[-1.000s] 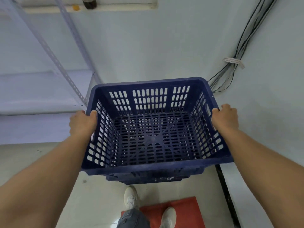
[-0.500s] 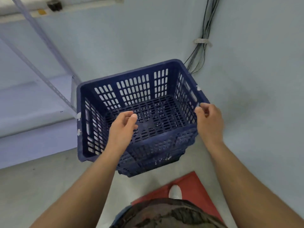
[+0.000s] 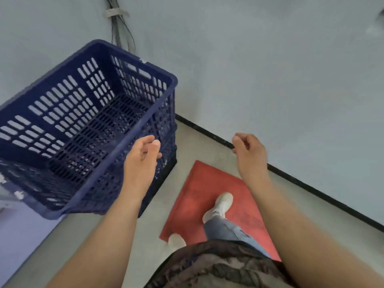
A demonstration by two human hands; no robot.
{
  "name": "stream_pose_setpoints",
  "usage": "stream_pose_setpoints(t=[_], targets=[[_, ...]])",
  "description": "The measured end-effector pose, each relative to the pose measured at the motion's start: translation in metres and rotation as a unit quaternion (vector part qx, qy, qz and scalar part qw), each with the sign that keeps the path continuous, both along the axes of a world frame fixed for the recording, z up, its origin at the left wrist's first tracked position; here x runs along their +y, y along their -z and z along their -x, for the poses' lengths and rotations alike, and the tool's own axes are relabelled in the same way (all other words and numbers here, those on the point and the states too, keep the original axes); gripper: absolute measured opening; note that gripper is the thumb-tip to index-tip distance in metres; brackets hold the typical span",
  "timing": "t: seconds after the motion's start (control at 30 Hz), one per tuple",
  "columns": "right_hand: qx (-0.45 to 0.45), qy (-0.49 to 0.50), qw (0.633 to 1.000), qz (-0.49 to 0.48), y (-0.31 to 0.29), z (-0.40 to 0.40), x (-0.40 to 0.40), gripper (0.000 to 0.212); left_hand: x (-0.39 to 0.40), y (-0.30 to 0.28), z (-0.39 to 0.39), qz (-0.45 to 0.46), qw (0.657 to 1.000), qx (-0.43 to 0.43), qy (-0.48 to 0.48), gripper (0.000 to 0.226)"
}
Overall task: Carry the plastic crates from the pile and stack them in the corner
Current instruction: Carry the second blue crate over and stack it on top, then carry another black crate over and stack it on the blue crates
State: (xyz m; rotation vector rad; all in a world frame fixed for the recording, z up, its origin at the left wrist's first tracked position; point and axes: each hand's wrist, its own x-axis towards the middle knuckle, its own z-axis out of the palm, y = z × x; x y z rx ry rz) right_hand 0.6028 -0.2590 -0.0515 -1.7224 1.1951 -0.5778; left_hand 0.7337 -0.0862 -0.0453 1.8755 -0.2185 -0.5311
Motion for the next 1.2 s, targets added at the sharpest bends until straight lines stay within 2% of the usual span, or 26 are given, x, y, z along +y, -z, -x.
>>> stream_pose_setpoints(t=[0.23,0.4,0.53,0.63,0.73,0.9,1.2], targets=[[-0.046,0.158,0.986,-0.034,-0.002,0.120,-0.010,0.019,-0.047,0.001,0.074,-0.003,0.987,0.001,0.160,0.024],[-0.072,0.256,0.963,-0.040,-0.004,0.210,-0.019,0.015,-0.081,-0.004,0.133,0.000,0.973,-0.020,0.232,0.014],[-0.099,0.323,0.941,-0.033,-0.012,0.300,-0.024,0.013,-0.123,-0.010,0.217,0.022,0.953,-0.020,0.301,0.017],[-0.106,0.361,0.926,-0.014,-0.018,0.380,-0.021,0.017,-0.149,-0.010,0.300,0.032,0.935,-0.007,0.354,0.016],[-0.101,0.405,0.909,-0.009,-0.022,0.461,-0.017,0.013,-0.165,-0.006,0.381,0.034,0.910,0.008,0.413,0.010],[-0.090,0.492,0.866,0.002,-0.023,0.587,-0.009,0.018,-0.188,-0.004,0.502,0.030,0.862,0.000,0.506,0.012],[-0.111,0.598,0.793,-0.012,-0.005,0.718,0.006,0.019,-0.223,0.003,0.643,0.020,0.799,0.001,0.602,0.022]])
